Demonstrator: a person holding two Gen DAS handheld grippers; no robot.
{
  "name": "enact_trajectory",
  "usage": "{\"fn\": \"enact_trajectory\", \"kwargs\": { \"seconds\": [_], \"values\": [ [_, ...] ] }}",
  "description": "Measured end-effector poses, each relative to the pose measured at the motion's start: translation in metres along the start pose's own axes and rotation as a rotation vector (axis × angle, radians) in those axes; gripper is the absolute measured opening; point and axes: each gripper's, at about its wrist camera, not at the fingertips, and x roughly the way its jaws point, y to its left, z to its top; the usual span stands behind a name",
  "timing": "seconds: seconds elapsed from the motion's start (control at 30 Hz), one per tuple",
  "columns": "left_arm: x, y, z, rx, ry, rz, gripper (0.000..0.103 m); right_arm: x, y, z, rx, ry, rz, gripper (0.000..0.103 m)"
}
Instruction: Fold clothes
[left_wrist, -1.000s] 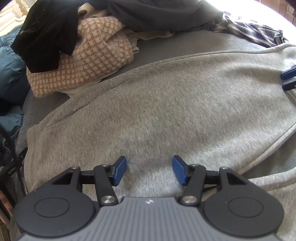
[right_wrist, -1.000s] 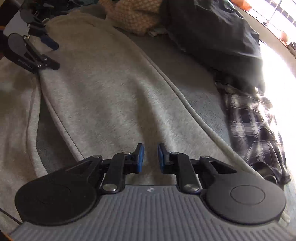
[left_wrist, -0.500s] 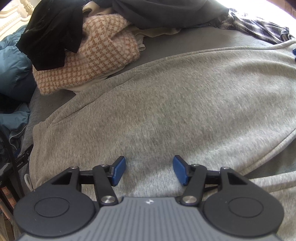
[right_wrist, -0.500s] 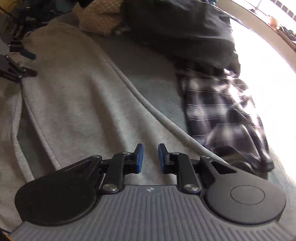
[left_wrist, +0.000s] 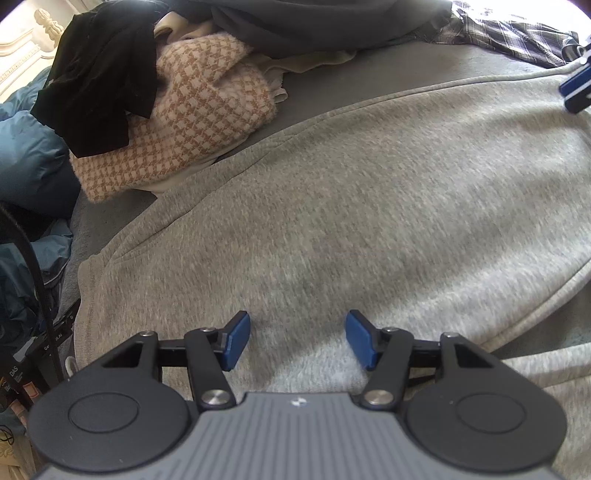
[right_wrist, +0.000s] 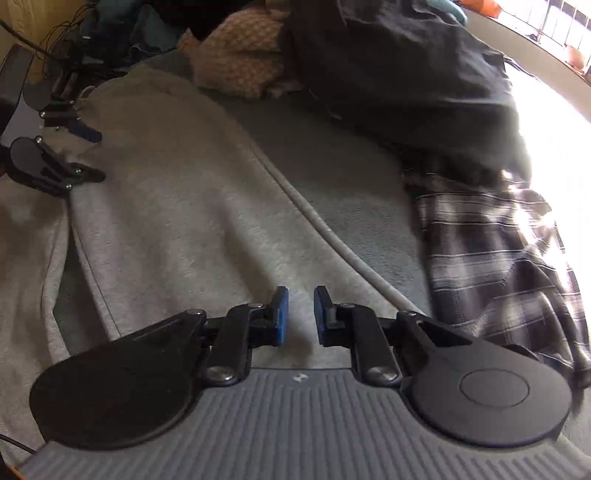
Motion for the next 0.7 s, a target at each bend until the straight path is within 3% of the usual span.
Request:
{"fn": "enact_trajectory", "kwargs": {
  "seconds": [0.1,0.23,0.33,0.43,0.5,0.7],
  "values": [
    [-0.001,-0.004,0.001,0.013,0.000,0.020,0.059,0.033,-0.026,0.011,0.115,-0.023,-0.028,0.012],
    [-0.002,-0.006,0.002,0.018,0.003,0.031,0.059,0.019,-0.072,0.028,0.340,-0.107,-0.160,0.010],
    [-0.002,-0.004,0.003,0.000,0.008,0.033,0.059,-0.001,-0.047,0.023,0.275,-0.137,-0.053,0.010],
    [-0.001,-0.004,0.004,-0.012,0.014,0.042,0.059,0.016,-0.004,0.012,0.118,-0.057,0.063,0.008],
    [-0.001,-0.005,0.005,-0.009,0.017,0.052,0.059,0.037,-0.002,0.009,0.096,-0.038,0.007,0.008],
    [-0.001,-0.007,0.004,-0.010,0.017,0.068,0.059,-0.004,-0.056,-0.006,0.448,-0.180,-0.147,0.012]
  ]
}}
